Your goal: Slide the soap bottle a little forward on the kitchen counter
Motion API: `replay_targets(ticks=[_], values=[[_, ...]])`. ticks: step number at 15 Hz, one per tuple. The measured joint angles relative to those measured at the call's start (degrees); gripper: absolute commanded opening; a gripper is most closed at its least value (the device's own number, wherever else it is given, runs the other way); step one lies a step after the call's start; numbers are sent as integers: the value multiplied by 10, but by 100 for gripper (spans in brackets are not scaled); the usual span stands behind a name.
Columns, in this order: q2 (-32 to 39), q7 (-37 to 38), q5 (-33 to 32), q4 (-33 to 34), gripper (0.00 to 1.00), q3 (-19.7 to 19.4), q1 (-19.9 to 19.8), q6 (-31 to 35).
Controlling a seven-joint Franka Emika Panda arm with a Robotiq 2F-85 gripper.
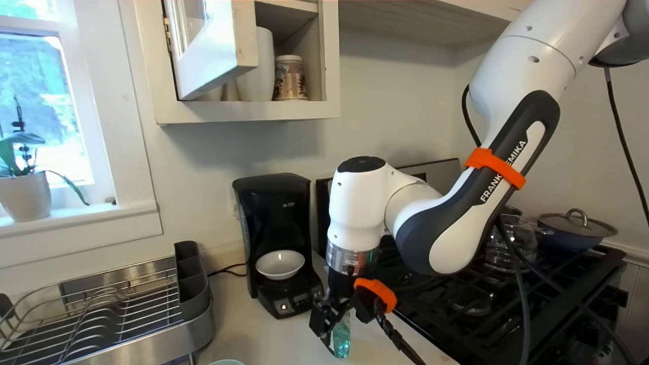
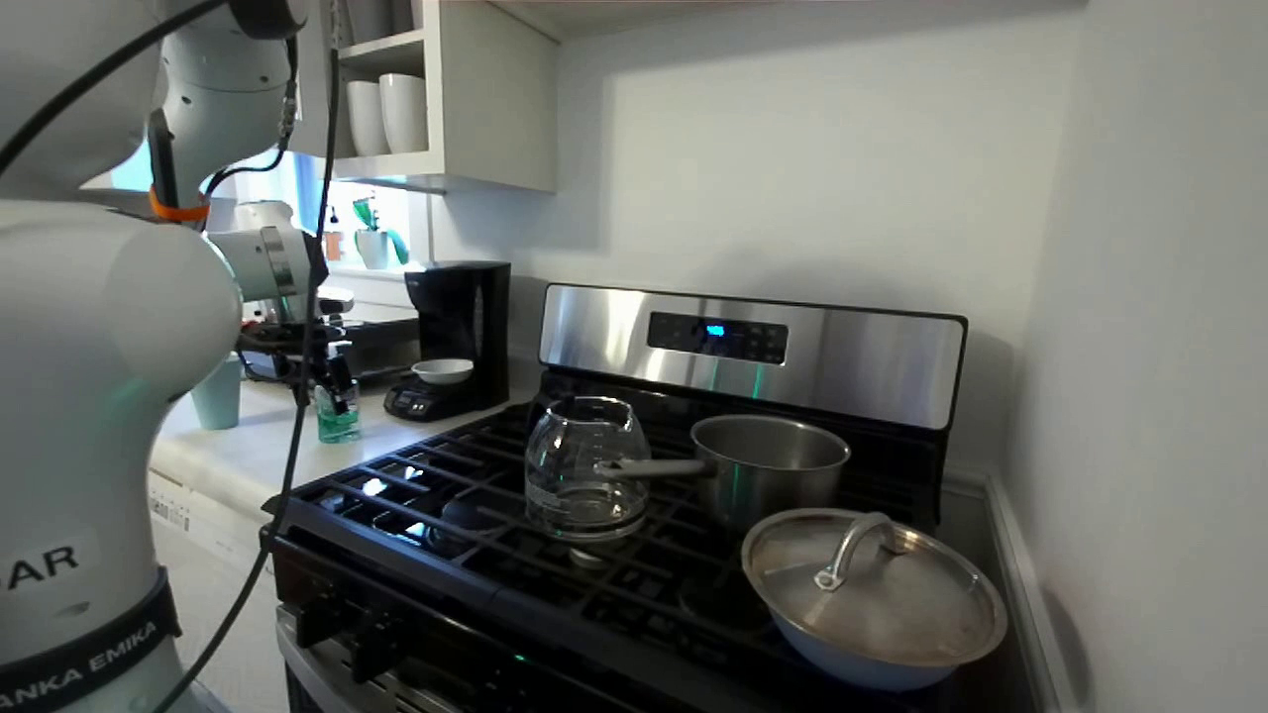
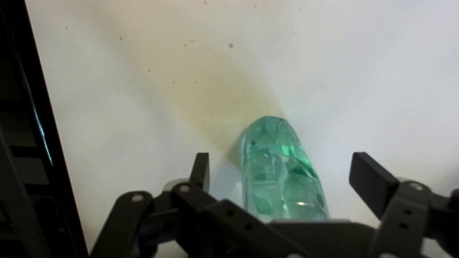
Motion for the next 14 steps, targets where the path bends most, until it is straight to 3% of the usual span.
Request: replay_targets(ticks=[2,8,10,12,13,14], values=[[5,0,0,5,68,-9,7,0],[17,0,1,12,24,-12,15,0],[18,0,1,14,15,-16,21,0],[18,0,1,18,11,-22,28,0],[18,0,1,20,16,-26,31,0],[18,0,1,21,51,-29,34,0]])
